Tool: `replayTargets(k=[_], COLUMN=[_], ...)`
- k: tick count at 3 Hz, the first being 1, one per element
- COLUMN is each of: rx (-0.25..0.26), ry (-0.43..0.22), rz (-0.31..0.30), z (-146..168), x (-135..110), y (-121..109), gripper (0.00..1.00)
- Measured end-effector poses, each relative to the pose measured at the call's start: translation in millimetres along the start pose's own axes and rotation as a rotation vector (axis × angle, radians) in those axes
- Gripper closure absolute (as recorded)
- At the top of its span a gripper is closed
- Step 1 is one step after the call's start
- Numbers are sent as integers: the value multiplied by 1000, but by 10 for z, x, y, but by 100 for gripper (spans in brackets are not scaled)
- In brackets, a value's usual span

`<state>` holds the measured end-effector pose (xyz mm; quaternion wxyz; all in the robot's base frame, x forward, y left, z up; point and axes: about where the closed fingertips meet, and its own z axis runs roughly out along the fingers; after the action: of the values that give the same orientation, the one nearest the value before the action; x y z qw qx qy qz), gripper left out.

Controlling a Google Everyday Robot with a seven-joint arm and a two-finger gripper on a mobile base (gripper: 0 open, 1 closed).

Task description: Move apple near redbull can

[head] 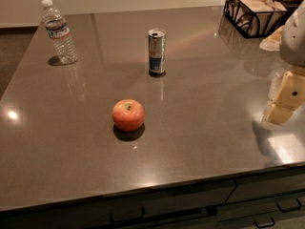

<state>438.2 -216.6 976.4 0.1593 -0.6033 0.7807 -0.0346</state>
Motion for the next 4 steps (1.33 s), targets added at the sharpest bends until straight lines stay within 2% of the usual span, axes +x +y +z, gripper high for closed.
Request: replayTargets(k=[1, 2, 4], rx=[0, -24, -65], ry=[0, -43, -193], rz=[0, -21, -98], z=[0, 23, 379], x=[0, -168, -939], y=[0, 31, 275], gripper=[0, 0, 0])
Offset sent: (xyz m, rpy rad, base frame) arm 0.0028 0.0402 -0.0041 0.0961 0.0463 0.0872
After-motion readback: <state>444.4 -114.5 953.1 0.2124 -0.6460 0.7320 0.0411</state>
